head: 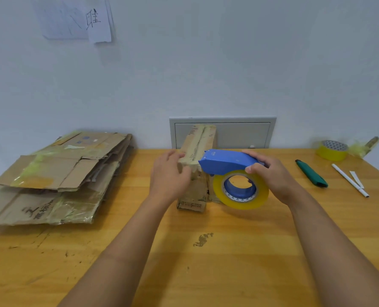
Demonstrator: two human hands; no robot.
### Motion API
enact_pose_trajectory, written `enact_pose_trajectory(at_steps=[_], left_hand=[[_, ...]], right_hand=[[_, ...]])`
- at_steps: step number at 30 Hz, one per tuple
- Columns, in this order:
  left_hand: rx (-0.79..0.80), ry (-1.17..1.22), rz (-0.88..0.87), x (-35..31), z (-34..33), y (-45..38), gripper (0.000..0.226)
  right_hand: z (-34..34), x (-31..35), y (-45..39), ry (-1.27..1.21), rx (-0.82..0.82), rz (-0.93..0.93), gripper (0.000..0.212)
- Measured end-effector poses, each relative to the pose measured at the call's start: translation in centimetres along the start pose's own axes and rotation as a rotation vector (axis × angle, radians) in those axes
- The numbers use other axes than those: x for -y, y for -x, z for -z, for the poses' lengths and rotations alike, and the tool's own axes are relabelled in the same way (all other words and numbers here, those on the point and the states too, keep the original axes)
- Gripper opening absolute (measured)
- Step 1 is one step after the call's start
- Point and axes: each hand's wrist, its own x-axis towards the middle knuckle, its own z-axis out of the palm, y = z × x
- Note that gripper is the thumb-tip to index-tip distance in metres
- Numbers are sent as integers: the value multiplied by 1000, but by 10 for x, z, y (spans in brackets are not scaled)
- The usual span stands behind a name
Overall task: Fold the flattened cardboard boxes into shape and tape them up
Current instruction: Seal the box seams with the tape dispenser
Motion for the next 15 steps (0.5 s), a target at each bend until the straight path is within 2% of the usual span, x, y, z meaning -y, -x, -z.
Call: enact_pose_trajectory(at_steps=[2,5,9,15], left_hand=[[30,-108,-202,-4,-10,9,49],[-31,-259,-344,2,-21,12,46],[-134,-387,-397,7,-32,10,53],[-297,-350,-406,7,-42,6,39]], right_hand=[[1,0,1,-16,-2,-7,59],[2,-1,3,-21,11,1,53],[4,-4,3,-14,28,1,56],[6,-7,5,-36,72,16,65]])
